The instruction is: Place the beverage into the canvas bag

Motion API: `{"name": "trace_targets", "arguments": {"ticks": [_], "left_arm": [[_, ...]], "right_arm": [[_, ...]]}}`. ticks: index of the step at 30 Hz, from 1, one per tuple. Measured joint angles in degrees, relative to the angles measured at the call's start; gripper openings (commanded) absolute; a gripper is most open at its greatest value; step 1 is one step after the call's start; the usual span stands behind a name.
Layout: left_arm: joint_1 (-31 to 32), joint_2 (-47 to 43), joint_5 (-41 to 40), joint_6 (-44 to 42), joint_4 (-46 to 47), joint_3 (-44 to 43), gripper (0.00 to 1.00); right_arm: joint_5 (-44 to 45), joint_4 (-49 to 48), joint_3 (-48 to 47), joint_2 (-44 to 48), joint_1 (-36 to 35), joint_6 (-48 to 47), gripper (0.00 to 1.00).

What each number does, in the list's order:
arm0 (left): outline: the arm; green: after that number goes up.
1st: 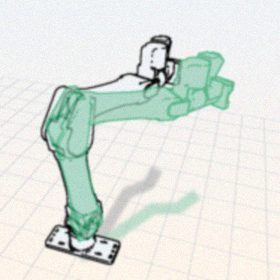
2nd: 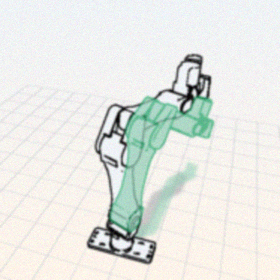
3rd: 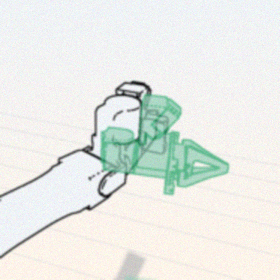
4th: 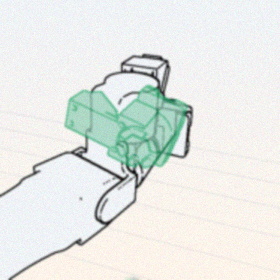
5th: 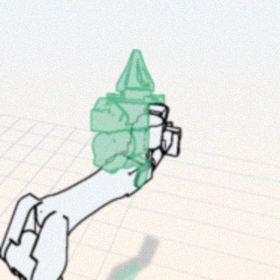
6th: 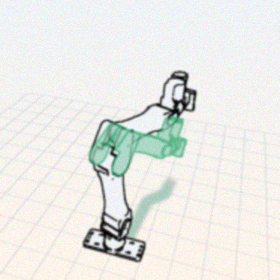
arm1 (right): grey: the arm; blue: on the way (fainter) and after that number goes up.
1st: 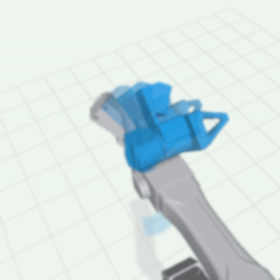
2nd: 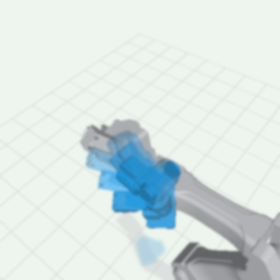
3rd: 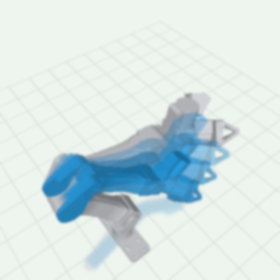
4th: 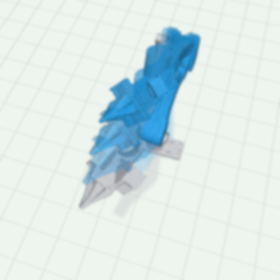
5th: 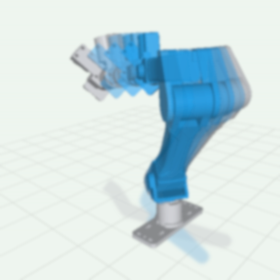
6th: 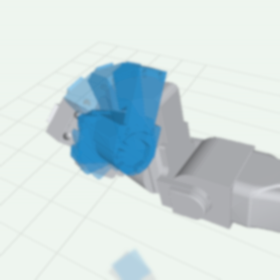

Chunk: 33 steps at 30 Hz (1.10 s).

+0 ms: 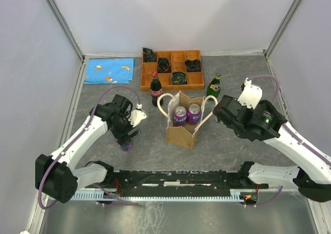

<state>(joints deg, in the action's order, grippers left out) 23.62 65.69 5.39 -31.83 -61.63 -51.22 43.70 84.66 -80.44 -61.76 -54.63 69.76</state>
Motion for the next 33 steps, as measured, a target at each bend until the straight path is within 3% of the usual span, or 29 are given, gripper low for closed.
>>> {"name": "trace_targets", "arguments": {"ticks": [9,11,16,20,24,33], "left_arm": [[0.0,1.2,-0.6,0.0,0.7,1.4,0.80],[0.0,1.2,-0.6,0.0,0.5,1.7,0.68],[0.0,1.4,-0.7,-0.2,0.2,1.7,0.05],[0.0,2.3,-0.6,0.1,-1.8,-1.2,0.03],[0.0,4.6,0.0,1.8,-4.6,-15.3,0.03],[0.7,19.9,4.3,9.9,-3.5,-64.2,0.03]], "right_arm": [[0.2,1.4,0.0,0.7,0.0,0.8,0.99],[0.3,1.5,0.0,0.7,0.0,0.9,0.99],[0.3,1.6,0.0,0.7,0.0,0.9,0.99],[0.3,1.6,0.0,0.7,0.0,0.9,0.99],[0.3,1.6,0.0,0.8,0.0,0.9,0.99],[0.3,1.7,-0.1,1.1,0.0,0.9,0.99]]}}
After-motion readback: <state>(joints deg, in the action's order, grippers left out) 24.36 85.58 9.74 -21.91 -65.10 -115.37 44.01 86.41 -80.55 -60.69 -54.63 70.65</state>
